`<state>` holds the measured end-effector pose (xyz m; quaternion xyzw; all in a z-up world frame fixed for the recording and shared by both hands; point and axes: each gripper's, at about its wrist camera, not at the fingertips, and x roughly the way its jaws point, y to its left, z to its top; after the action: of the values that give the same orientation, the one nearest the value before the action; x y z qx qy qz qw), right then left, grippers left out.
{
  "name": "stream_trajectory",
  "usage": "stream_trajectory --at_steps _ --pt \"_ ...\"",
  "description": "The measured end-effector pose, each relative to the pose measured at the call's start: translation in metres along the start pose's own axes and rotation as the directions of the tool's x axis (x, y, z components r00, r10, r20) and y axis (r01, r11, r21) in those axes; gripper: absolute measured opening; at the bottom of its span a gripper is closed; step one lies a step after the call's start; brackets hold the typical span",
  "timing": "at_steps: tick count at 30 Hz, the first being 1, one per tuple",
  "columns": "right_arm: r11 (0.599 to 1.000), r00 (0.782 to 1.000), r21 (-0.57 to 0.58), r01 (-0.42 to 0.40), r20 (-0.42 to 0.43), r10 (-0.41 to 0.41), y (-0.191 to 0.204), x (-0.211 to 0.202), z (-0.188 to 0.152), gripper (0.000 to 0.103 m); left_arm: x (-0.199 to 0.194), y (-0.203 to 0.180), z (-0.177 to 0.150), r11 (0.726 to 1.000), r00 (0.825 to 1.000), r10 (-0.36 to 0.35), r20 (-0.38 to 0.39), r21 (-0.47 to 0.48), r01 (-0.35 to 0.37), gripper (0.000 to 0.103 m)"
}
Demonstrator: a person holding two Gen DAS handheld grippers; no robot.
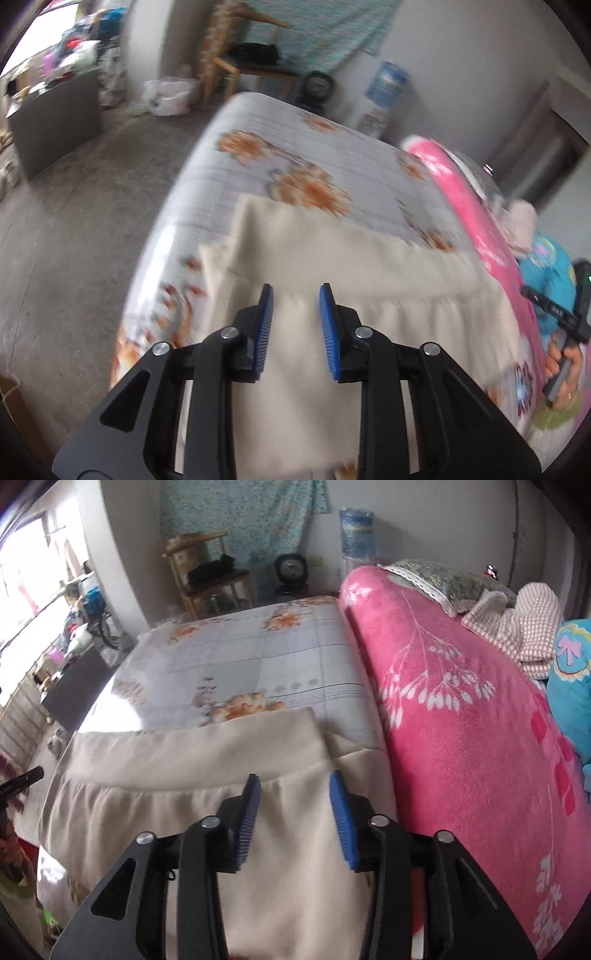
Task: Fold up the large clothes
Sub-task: 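Fold the lifted half over onto the other half with both tools, then open both tools and pull them back from the folded bundle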
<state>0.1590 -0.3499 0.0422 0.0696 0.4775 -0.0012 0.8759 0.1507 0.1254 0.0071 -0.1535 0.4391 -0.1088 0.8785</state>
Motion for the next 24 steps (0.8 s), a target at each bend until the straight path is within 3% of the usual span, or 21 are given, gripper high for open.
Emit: stream_trajectory --at_steps 3,6,8,9,12,15,18,20,23,24 --pt "0.998 0.999 -0.058 -0.025 -0.025 0.023 0.012 -0.011 -0.029 0.048 -0.001 -0.004 -0.032 0.999 0.997 -0.042 -0.066 -0.009 0.041 0.034" --pt "1.0 0.993 -0.025 0.018 -0.118 -0.021 -0.001 0.009 -0.064 0.048 0.013 0.01 -0.06 0.999 0.994 0.026 -0.109 -0.029 -0.029 0.03" --pt "0.996 0.98 -0.004 0.089 -0.176 -0.089 -0.016 0.028 -0.08 0.046 0.009 0.016 -0.064 0.999 0.997 0.002 -0.078 -0.043 -0.006 0.027" --pt "0.997 0.984 0.015 0.076 -0.165 -0.072 -0.019 0.026 -0.082 0.046 0.007 0.016 -0.063 0.999 0.997 0.011 -0.082 -0.04 -0.014 0.027" --pt "0.992 0.984 0.008 0.127 -0.13 -0.125 -0.006 -0.001 -0.073 0.047 -0.008 0.003 -0.061 0.996 0.995 0.093 -0.046 0.015 -0.092 0.031" --pt "0.999 0.998 -0.009 0.049 -0.049 -0.049 0.025 -0.028 -0.068 0.047 -0.019 -0.025 -0.064 0.994 0.999 0.041 0.0 0.106 -0.04 0.036" --pt "0.992 0.996 -0.081 -0.092 -0.019 0.091 0.074 -0.031 -0.069 0.048 -0.008 -0.06 -0.072 0.978 1.0 -0.003 -0.024 0.207 0.008 0.04" --pt "0.977 0.992 -0.166 -0.13 -0.021 0.128 0.11 -0.021 -0.075 0.05 0.007 -0.081 -0.079 0.962 0.999 0.017 -0.037 0.273 -0.006 0.045" --pt "0.959 0.985 -0.227 -0.172 -0.061 0.162 0.143 0.004 -0.088 0.05 0.034 -0.09 -0.094 0.944 0.989 0.134 -0.059 0.312 -0.109 0.049" --pt "0.957 0.985 -0.24 -0.161 -0.097 0.142 0.15 0.018 -0.093 0.05 0.035 -0.09 -0.096 0.939 0.989 0.143 -0.036 0.32 -0.124 0.049"
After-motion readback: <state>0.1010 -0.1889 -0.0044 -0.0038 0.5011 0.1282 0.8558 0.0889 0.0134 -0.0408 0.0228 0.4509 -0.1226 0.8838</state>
